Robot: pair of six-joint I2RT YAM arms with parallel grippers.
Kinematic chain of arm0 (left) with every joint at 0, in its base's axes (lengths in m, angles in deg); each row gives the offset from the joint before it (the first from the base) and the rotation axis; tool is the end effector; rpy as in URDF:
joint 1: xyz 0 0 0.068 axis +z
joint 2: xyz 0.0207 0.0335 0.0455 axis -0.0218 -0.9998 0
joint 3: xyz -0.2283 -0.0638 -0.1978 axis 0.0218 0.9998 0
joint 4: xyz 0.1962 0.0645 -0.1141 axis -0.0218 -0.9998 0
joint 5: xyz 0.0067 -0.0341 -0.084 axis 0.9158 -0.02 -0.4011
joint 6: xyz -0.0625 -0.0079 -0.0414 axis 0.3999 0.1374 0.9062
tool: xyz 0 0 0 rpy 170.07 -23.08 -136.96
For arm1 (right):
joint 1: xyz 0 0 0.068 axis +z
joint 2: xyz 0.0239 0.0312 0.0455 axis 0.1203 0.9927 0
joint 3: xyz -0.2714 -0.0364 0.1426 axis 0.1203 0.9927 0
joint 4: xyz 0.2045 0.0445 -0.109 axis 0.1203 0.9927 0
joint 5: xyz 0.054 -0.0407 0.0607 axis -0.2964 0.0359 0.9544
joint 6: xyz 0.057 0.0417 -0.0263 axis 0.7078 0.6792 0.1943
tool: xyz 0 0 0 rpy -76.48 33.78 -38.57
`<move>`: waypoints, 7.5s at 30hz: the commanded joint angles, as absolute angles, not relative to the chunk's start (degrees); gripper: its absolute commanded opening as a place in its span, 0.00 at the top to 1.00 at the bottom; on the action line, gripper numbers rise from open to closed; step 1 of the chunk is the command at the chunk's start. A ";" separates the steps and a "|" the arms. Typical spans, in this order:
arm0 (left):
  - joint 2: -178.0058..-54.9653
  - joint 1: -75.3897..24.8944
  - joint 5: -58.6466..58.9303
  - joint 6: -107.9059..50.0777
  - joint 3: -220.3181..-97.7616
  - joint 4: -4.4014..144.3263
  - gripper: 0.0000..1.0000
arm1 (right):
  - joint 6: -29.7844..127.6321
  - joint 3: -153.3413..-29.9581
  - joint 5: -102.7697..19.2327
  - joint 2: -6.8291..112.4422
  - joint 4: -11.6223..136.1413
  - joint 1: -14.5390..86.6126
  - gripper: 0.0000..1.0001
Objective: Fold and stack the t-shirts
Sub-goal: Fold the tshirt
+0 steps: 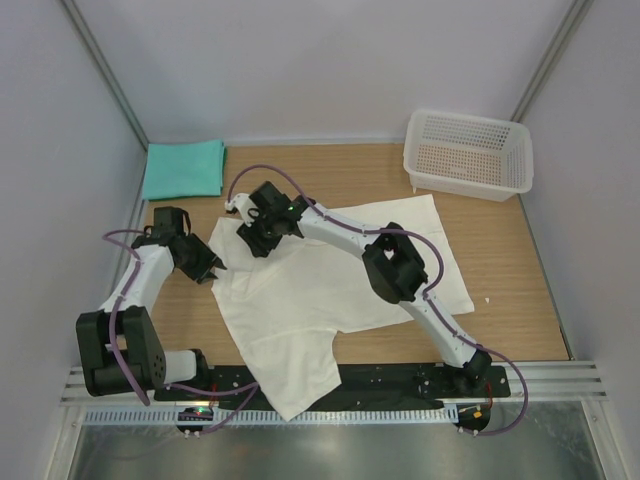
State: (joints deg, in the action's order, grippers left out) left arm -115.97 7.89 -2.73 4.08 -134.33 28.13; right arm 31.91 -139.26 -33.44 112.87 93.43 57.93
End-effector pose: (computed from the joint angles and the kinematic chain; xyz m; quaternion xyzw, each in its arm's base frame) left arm 0.2152 0.0127 0.2315 -0.4043 0.8881 -0.1540 0.1555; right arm 0.3433 0.4519 0.1895 -0.5145 0.7757 0.2413 0.2745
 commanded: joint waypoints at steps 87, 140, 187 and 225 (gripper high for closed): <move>-133.98 9.87 -21.65 -0.50 -132.93 37.36 0.65 | 46.77 -91.42 -21.11 79.21 76.25 53.05 0.99; -112.18 8.46 -15.16 10.75 -121.06 29.28 1.00 | 45.01 -86.68 -20.05 80.53 76.52 49.36 0.99; -134.77 20.15 -13.22 -2.35 -148.83 35.42 0.58 | 63.82 -101.53 -46.95 86.23 76.78 35.83 0.48; -145.14 21.20 -11.01 -6.13 -151.46 47.64 1.00 | 68.21 -104.69 -54.42 98.90 78.10 30.82 0.53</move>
State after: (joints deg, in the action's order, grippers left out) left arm -144.36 20.34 -10.45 -3.94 -149.57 42.43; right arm 71.02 -104.00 -50.54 94.97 75.38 31.93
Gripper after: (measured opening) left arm 0.006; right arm 0.471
